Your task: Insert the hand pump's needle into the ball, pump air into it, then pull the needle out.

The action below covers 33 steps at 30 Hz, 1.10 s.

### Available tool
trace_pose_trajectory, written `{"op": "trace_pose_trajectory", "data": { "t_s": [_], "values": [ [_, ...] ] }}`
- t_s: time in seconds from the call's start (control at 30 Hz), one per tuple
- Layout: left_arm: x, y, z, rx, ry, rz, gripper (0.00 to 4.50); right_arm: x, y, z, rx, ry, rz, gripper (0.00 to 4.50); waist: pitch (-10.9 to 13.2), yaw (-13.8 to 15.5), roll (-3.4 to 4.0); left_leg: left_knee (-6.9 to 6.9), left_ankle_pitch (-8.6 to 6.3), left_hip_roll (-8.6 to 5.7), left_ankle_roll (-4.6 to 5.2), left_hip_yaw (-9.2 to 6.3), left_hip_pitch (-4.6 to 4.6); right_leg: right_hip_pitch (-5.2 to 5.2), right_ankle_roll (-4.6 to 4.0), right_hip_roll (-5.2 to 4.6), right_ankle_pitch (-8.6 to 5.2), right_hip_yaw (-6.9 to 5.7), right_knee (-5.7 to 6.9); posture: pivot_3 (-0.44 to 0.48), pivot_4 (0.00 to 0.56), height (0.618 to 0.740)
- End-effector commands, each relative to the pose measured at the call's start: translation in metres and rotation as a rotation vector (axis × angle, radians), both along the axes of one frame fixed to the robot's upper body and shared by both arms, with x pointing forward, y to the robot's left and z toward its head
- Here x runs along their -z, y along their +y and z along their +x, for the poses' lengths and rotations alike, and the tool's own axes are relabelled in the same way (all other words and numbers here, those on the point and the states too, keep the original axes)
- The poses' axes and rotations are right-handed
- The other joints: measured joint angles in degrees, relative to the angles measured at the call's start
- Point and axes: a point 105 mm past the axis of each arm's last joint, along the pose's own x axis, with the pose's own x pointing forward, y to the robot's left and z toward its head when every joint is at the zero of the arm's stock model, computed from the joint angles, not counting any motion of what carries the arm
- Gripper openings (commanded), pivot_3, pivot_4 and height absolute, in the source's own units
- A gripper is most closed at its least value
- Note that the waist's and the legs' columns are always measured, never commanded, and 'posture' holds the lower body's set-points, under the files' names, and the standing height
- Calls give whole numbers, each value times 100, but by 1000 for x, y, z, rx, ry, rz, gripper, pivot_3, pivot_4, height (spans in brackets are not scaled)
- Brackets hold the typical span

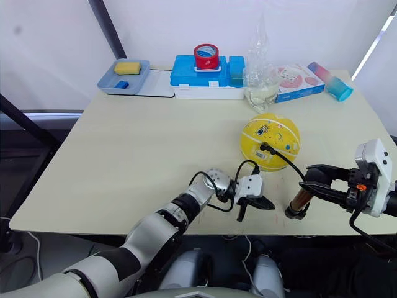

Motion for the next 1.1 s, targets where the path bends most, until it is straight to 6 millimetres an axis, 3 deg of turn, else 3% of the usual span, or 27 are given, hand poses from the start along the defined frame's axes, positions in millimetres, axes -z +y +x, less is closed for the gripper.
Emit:
{"op": "trace_pose_trajectory", "data": {
  "t_s": [0.03, 0.13, 0.3, 0.53, 0.73, 0.93, 1.1],
  "values": [
    [-33, 6, 8, 17, -8, -113, 1364, 2, -2, 1, 19, -14, -6, 2002, 1, -1, 3, 0, 0, 0, 0, 0, 1, 0, 0, 0, 0, 0, 0, 0, 150, 729],
    [-46, 22, 11, 30, -5, -141, 2739, 3, -1, 2, 18, -17, -1, 2002, 3, -14, 10, 0, 0, 0, 0, 0, 2, 1, 0, 1, 0, 1, 2, 0, 150, 729],
    [-64, 57, 13, 37, -6, -169, 4479, 0, -1, 5, 17, -41, -4, 2002, 9, -20, 19, 0, 2, 0, -2, 0, 4, 1, 0, 2, 0, 2, 5, 0, 150, 729],
    [-76, 106, 4, 37, 1, -149, 4500, -12, -5, 4, 3, -77, -35, 2002, 21, -17, 38, 0, 5, -1, -7, 0, 5, 4, 0, 3, 0, 2, 4, 0, 150, 729],
    [-83, 136, -1, -13, -10, -129, 4500, -25, -12, 6, -7, -113, -91, 2002, 35, -5, 57, 0, 21, -4, -33, 0, 5, 4, 0, 4, 0, 3, 6, 0, 150, 729],
    [-82, 149, -7, -53, -9, -124, 4500, -33, -22, 12, -45, -158, -297, 2002, 45, -9, 75, -1, 24, -6, -39, 1, 5, 3, 0, 6, 0, 4, 6, 0, 150, 729],
    [-86, 148, -6, -84, -19, -145, 4500, -22, -29, 18, -129, -155, -511, 2002, 46, -15, 73, 0, 27, -8, -43, 1, 5, 4, 2, 7, -1, 5, 5, 0, 150, 729]
  ]
}}
